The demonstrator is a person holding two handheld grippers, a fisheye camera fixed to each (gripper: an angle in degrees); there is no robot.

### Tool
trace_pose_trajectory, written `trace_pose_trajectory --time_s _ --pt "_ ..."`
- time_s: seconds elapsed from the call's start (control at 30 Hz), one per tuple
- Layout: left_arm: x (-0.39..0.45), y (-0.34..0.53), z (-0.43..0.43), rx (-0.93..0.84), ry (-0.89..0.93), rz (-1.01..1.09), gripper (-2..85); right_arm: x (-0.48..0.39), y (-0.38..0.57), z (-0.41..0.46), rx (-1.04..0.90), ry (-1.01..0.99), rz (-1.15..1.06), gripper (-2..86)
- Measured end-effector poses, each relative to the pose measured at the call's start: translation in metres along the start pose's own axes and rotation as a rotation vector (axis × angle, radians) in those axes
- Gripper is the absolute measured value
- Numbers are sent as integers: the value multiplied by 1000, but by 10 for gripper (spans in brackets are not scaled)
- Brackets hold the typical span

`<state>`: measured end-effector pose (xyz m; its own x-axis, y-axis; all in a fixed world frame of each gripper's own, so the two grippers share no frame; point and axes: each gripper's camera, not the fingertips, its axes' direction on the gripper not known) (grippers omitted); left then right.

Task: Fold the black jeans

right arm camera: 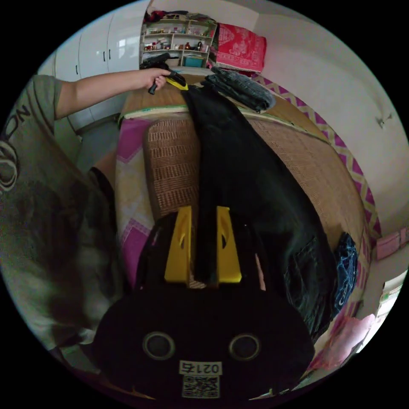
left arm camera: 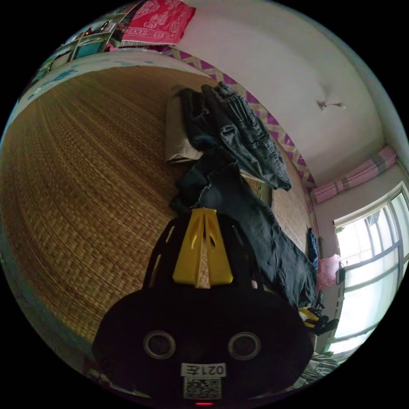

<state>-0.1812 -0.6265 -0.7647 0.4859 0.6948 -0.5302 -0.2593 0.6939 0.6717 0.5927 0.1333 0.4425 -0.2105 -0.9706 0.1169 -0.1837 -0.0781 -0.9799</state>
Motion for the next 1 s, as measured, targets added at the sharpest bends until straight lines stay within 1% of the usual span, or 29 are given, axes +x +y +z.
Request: trace_pose_trajectory --time_s 0.03,0.1,0.13,0.17,0.2,0.3,0.4,0.53,0.63,0.77,0.87,0.93,1.0 --pt "0 1 -1 3 1 3 -9 -7 -3 0 -14 21 -5 102" --pt "3 4 -1 -4 -1 28 -10 -37 -12 11 -93 222 -53 84" --pt "4 5 -1 -5 -7 36 -10 -42 -13 15 -110 271 -62 62" --pt "6 6 -1 -9 -19 56 -10 -50 -14 17 -113 335 -61 19" --pt "7 7 -1 -18 -28 71 -10 -52 -14 10 -76 352 -32 10" --pt "4 8 -5 -18 -29 69 -9 -45 -13 -21 6 261 89 -2" --pt "-3 6 -3 -32 -34 57 -6 -37 -8 -45 48 183 160 -6" --pt "-12 2 3 -34 -54 20 -3 -37 -5 -59 69 149 205 -9" --pt "-24 -1 7 -33 -87 -18 -8 -41 -3 -68 84 179 233 -10" --pt "-42 -2 4 -18 -26 -50 -9 -49 1 -85 111 219 270 -10" --pt "-48 -2 2 -20 -16 -36 -9 -57 13 -94 113 263 290 -10" --pt "-50 -1 0 -16 -16 -8 -9 -68 16 -88 84 265 225 -10" --pt "-56 2 -3 6 6 -15 -8 -86 17 -66 3 302 146 -10"
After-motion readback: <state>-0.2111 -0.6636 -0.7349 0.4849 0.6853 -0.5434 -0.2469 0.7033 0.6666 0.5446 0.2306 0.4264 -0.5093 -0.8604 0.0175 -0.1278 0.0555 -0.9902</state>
